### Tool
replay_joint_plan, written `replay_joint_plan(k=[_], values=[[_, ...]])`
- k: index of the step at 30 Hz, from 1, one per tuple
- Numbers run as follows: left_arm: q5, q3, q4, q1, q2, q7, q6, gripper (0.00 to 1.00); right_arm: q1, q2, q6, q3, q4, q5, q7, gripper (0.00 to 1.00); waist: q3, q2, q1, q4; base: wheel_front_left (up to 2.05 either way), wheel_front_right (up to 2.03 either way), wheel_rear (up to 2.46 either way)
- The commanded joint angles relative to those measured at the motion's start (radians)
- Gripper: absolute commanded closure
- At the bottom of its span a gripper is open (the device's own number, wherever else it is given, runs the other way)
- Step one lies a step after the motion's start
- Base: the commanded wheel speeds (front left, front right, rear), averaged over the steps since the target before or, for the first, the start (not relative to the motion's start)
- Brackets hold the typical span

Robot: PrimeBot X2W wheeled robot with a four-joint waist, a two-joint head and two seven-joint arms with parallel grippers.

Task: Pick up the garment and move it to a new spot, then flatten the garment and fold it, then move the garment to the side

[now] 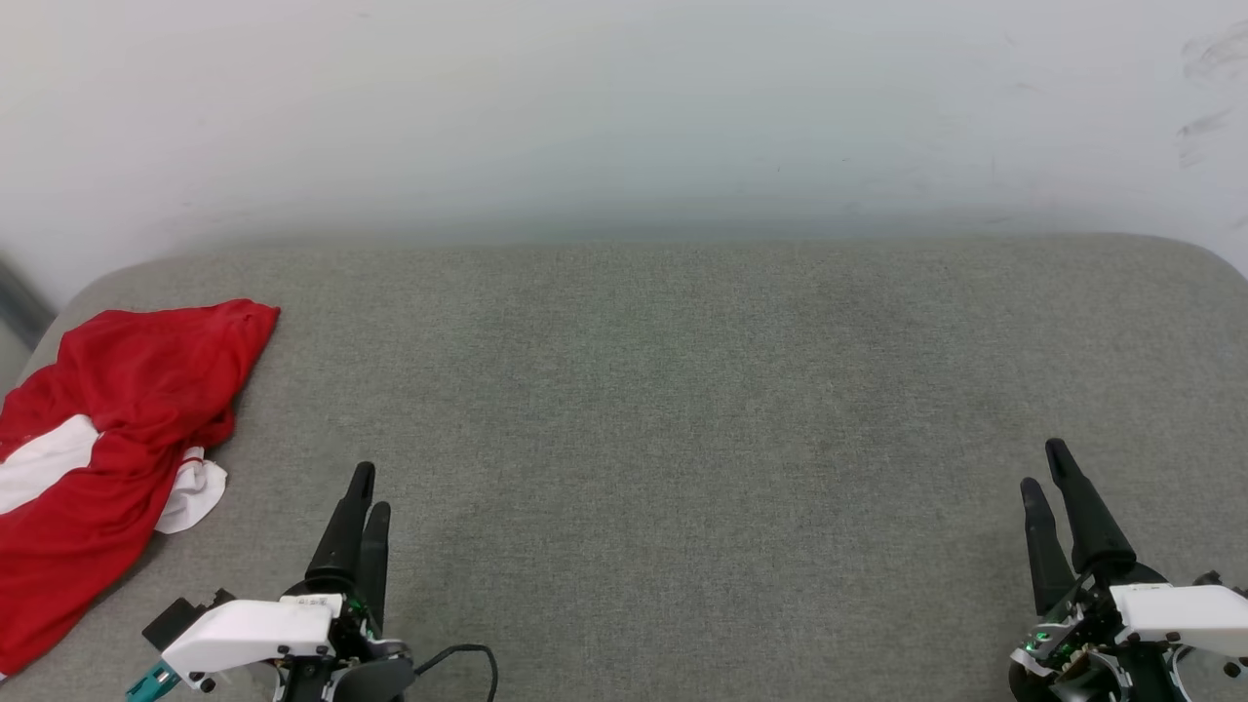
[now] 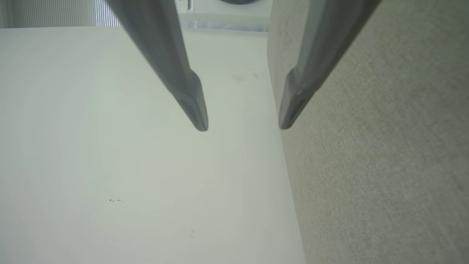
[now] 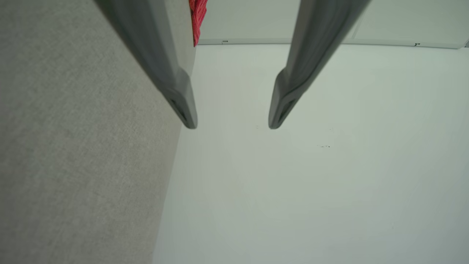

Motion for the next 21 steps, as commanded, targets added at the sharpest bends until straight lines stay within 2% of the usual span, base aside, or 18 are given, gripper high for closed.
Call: replay_joint_plan(k=[1,12,21], values=[[0.006,-0.011,-0.026,-0.036,0.002,-0.009,-0.001,0.0,-0.012,-0.003,0.0,0.003,-0.029,-0.006,-0.008,0.0,0.0,0.0,0.0,0.0,0.0,0.0,0.0],[0.052,-0.077,-0.081,-0.052,0.007,-0.061,-0.001,0.0,-0.003,-0.017,0.0,0.035,-0.093,-0.054,-0.06,0.0,0.0,0.0,0.0,0.005,0.0,0.0,0.0],[0.256,-0.097,-0.095,-0.06,0.01,-0.097,-0.001,0.0,0.002,-0.048,0.0,0.075,-0.136,-0.157,-0.103,0.0,-0.001,0.0,0.0,0.009,0.0,0.0,0.0]])
